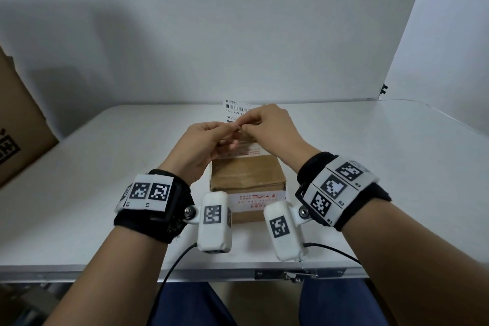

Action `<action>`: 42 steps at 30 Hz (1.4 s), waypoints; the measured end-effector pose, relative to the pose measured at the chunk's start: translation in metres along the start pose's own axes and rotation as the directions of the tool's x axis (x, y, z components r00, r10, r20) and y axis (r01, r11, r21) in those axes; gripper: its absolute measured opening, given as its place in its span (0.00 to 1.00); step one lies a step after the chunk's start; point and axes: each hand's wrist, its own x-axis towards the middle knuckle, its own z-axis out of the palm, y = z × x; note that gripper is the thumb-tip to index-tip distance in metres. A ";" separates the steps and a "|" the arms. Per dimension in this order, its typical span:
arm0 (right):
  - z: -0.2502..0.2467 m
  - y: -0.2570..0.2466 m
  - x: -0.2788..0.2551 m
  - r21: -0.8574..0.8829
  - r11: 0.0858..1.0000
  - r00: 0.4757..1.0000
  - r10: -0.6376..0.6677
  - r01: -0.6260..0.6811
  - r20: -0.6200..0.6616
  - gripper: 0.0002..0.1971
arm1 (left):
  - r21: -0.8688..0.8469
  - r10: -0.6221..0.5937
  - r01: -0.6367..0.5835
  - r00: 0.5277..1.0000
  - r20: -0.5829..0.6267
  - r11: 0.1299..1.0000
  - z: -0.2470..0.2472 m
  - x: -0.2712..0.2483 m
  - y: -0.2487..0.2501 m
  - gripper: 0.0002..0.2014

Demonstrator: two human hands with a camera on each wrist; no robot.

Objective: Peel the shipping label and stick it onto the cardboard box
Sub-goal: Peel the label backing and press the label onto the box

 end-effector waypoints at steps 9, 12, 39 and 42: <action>-0.002 0.000 0.001 -0.001 1.000 1.000 -0.010 0.010 0.021 0.10 | -0.010 0.042 -0.042 0.999 -0.008 0.999 0.004 -0.002 -0.002 0.05; -0.001 0.000 0.001 0.016 1.000 1.000 -0.002 0.002 0.026 0.10 | -0.010 0.054 -0.054 0.998 -0.021 0.998 0.004 -0.002 -0.003 0.04; -0.020 0.008 0.006 0.405 0.886 0.970 0.241 -0.225 0.011 0.09 | -0.075 -0.029 0.027 0.999 -0.024 0.997 0.007 -0.006 0.014 0.09; -0.017 0.007 0.005 0.463 0.855 0.966 0.259 -0.232 0.006 0.06 | -0.235 -0.053 0.043 0.998 -0.040 0.971 0.007 -0.006 0.016 0.07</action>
